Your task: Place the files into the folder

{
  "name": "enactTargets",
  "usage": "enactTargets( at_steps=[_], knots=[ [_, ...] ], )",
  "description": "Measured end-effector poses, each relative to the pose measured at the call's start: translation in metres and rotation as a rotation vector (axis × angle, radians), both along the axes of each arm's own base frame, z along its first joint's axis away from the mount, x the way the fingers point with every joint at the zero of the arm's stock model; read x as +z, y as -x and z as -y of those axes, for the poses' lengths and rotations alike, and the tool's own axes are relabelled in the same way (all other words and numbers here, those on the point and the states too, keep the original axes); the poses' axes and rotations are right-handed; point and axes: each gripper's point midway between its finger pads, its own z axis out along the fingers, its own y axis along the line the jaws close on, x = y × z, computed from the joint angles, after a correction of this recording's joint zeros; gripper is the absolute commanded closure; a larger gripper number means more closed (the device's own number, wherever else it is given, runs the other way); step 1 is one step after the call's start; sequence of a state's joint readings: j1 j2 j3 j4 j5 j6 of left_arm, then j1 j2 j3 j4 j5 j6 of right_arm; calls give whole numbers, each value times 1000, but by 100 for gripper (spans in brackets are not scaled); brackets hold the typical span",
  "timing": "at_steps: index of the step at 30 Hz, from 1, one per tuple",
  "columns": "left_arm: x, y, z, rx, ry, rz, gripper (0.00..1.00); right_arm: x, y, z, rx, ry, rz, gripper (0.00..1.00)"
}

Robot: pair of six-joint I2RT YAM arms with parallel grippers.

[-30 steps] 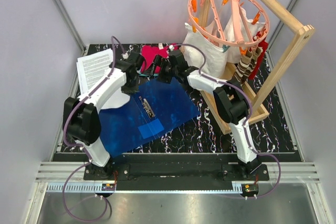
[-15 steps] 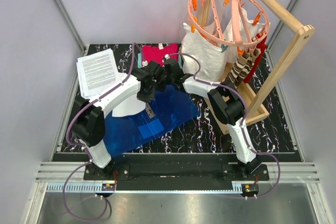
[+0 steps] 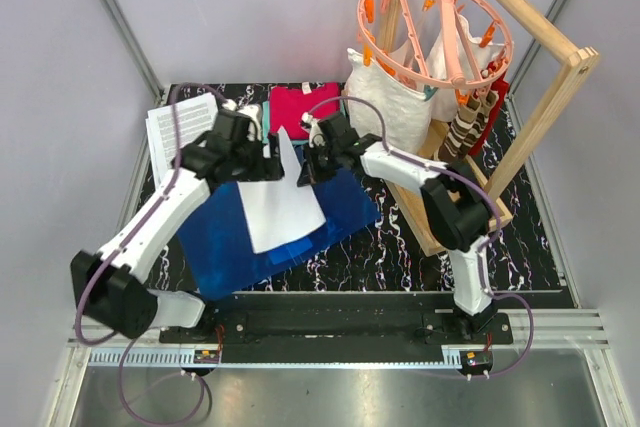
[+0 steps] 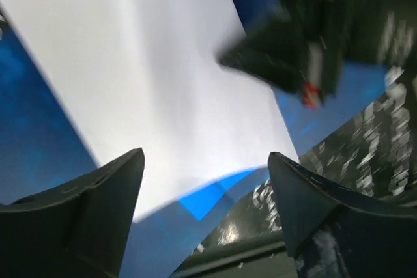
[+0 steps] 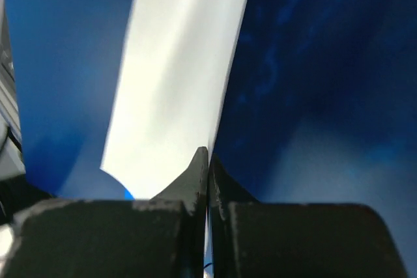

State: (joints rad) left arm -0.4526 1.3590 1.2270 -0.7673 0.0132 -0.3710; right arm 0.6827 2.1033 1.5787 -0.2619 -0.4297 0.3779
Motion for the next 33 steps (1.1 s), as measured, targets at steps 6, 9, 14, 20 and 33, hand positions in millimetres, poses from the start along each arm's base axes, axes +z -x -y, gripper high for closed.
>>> enactTargets(
  at_steps=[6, 9, 14, 20, 33],
  knots=[
    [30, -20, -5, 37, 145, 135, 19, 55, 8, 56, 131, 113, 217, 100],
    [0, -19, 4, 25, 190, 50, 21, 62, 5, 86, 157, 161, 281, 100],
    [-39, -11, 5, 45, 234, -61, 22, 24, 6, 129, 188, 262, 241, 100],
    [-40, -12, 9, 35, 270, -59, 22, -5, 16, 142, 221, 297, 187, 100],
    [-49, -11, 6, 32, 303, -71, 22, -8, 2, 123, 158, 163, 185, 100]
  ],
)
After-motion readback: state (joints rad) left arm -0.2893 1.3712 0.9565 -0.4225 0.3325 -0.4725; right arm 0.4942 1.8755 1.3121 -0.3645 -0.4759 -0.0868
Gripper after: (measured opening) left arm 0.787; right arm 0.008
